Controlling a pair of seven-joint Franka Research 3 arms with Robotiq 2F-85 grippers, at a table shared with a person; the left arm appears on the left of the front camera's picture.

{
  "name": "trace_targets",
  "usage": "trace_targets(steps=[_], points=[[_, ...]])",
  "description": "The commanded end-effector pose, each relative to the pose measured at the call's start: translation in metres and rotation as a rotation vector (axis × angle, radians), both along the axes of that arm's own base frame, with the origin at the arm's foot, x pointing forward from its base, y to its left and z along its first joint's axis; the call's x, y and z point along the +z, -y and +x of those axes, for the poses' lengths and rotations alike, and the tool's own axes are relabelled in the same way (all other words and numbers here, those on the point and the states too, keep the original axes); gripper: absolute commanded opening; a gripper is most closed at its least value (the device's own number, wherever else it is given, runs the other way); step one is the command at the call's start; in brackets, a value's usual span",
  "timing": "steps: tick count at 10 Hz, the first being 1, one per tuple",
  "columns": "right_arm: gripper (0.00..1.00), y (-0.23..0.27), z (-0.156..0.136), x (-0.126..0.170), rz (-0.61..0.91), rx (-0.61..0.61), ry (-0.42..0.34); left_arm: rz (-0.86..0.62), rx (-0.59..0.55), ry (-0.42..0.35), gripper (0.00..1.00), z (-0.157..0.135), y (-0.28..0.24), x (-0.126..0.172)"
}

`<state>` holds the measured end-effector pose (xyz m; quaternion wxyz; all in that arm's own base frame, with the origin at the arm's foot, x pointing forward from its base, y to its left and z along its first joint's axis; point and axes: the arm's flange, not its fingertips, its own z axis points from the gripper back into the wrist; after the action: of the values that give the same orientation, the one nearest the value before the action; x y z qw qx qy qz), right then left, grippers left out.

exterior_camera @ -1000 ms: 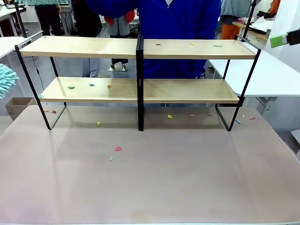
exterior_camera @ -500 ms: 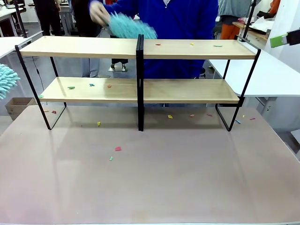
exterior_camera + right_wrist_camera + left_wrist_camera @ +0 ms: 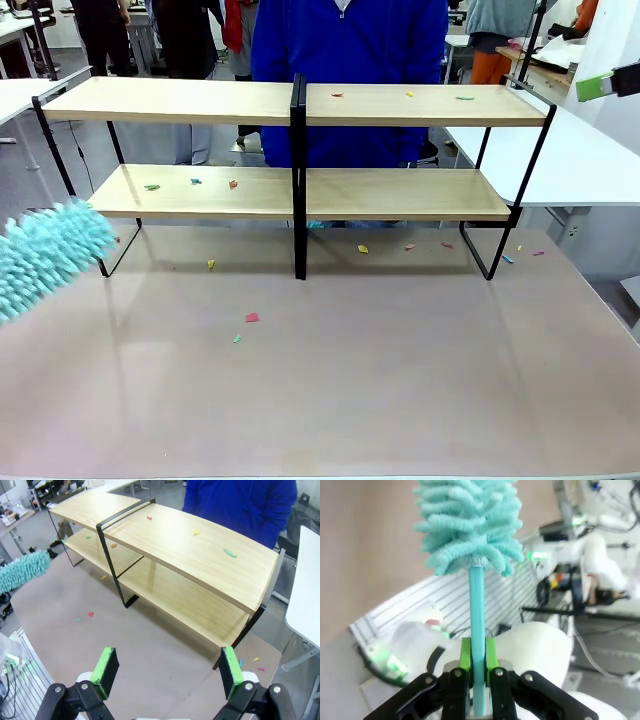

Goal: Clean the shelves.
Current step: Clean a randomly selected level of the Shelf with the Duster.

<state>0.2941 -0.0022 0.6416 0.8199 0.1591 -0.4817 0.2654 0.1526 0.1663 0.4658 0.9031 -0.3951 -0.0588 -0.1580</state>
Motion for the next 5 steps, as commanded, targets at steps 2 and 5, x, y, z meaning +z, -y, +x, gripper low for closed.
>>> trace_targets(steps=[2, 5], points=[[1.0, 0.0, 0.0, -0.001, 0.0, 0.008, 0.003, 0.12, -0.264, -0.014, 0.13, 0.026, 0.092, -0.022], [1.0, 0.0, 0.0, -0.001, 0.0, 0.008, 0.003, 0.194, -0.303, -0.063, 0.13, 0.064, 0.202, -0.046]])
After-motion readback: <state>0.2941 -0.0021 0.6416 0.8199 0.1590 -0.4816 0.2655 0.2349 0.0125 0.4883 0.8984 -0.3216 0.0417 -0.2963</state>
